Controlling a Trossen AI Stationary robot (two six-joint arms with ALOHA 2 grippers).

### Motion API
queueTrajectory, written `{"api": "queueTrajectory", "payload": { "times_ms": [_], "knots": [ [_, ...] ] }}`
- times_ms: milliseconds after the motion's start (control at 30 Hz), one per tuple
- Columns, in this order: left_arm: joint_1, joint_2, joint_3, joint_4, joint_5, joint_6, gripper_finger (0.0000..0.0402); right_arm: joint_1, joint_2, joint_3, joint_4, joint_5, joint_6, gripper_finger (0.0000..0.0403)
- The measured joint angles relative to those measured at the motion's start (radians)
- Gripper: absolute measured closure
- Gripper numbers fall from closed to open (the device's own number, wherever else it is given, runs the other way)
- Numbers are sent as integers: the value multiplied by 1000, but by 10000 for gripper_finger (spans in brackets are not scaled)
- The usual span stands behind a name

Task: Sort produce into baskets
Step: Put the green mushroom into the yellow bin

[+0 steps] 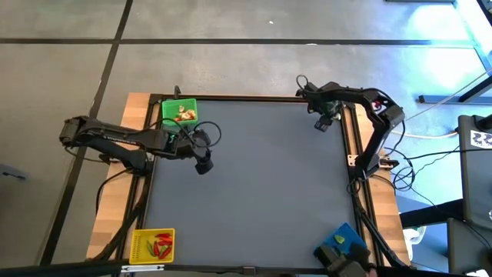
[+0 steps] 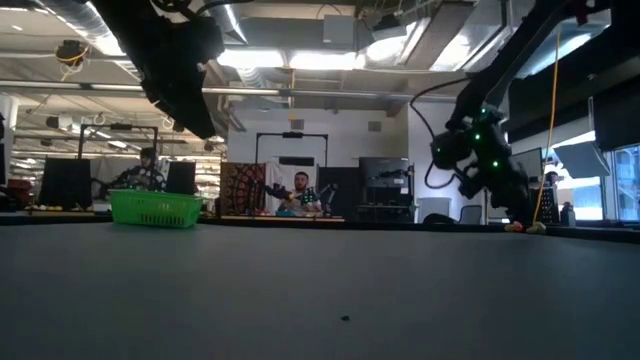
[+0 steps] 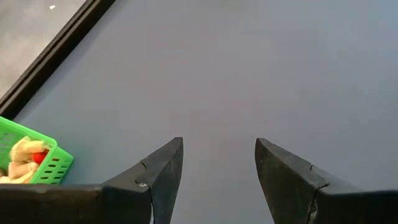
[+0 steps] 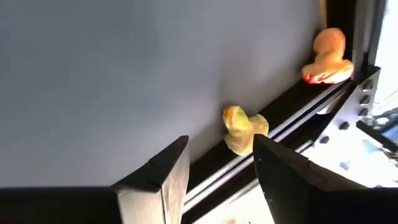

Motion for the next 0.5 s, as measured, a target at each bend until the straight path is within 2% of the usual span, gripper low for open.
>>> {"api": "queueTrajectory", "payload": {
  "times_ms": [67,200,500],
  "knots": [
    [-5,0,-4,1,0,-3,206,8,27,12,-19,28,-35,226],
    [-10,0,-18,20,0,-9,206,13,83,47,-54,161,-84,231],
    [-12,0,-18,22,0,-10,206,-12,189,62,-66,165,-162,244]
  ]
}}
